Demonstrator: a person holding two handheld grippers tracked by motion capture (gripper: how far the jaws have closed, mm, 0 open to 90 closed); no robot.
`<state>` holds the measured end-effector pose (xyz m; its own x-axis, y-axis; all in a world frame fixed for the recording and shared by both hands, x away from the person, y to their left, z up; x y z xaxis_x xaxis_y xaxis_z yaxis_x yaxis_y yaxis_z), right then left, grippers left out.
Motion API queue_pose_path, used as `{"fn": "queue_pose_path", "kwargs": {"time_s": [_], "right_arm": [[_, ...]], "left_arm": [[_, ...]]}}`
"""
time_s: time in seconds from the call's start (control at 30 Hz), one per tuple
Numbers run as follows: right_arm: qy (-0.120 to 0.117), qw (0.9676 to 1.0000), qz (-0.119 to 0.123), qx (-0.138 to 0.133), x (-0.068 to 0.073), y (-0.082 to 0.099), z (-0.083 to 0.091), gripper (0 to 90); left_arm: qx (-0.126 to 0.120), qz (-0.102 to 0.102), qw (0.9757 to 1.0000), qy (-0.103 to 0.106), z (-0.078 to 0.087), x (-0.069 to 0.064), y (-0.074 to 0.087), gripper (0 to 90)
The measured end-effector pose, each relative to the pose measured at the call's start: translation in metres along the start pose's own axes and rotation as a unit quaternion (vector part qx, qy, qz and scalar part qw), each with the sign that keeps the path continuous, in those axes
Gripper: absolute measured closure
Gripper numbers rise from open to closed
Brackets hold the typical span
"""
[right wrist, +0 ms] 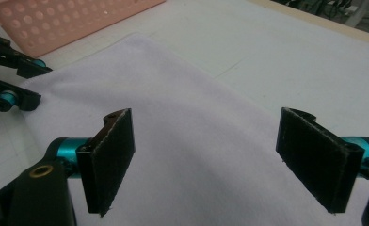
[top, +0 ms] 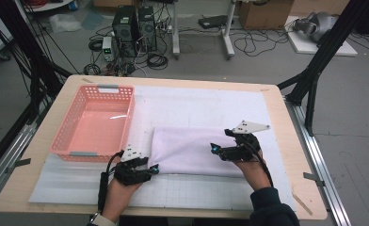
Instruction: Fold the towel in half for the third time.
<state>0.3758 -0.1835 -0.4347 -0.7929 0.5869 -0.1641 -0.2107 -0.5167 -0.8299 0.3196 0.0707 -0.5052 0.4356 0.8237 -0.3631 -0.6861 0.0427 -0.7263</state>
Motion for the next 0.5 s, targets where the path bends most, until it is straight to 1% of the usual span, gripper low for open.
{"fn": "queue_pose_path", "kwargs": {"time_s": [0.03,0.07,0.13,0.23,0.27,0.3,0.33,0.37,0.5], "right_arm": [[-0.003,1.0,0.003,0.004,0.0,-0.002,-0.005,18.5],[-0.006,1.0,0.003,0.006,0.0,-0.004,-0.008,18.5],[-0.011,0.9998,0.004,0.013,0.0,-0.008,-0.015,18.5],[-0.021,0.9996,0.008,0.019,0.002,-0.014,-0.024,18.5],[-0.024,0.9995,0.008,0.02,0.002,-0.017,-0.027,18.5],[-0.027,0.9994,0.006,0.023,0.002,-0.019,-0.029,18.5],[-0.028,0.9993,0.01,0.022,0.001,-0.022,-0.033,18.5],[-0.032,0.9991,0.005,0.026,0.002,-0.024,-0.036,18.5],[-0.048,0.9982,0.01,0.035,0.003,-0.034,-0.052,18.5]], "left_arm": [[0.002,-0.008,1.0,0.0,0.0,-0.001,0.0,51.6],[0.003,-0.011,0.9999,-0.001,0.0,-0.001,0.001,53.0],[0.007,-0.011,0.9999,0.001,0.0,-0.002,0.001,56.2],[0.008,-0.006,0.9999,0.008,0.0,-0.002,0.002,61.5],[0.01,-0.002,0.9998,0.015,0.0,-0.003,0.002,64.2],[0.012,0.0,0.9997,0.021,0.0,-0.004,0.002,68.9],[0.011,0.001,0.9997,0.023,-0.001,-0.005,0.003,72.3],[0.012,-0.001,0.9996,0.026,-0.001,-0.006,0.003,74.9],[0.01,0.003,0.9995,0.029,-0.001,-0.005,0.002,78.3]]}}
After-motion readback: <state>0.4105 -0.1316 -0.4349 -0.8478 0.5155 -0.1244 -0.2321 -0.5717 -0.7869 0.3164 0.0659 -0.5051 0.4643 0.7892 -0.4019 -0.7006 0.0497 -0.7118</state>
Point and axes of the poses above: each handheld gripper's, and its own axes: z roughly backward along the jaws, y roughly out of its underside, x roughly to its left, the point moved 9 cm from there along -z, roughly forward along the jaws, and after that the axes turned 14 degrees about z, right-handed, at the moved point
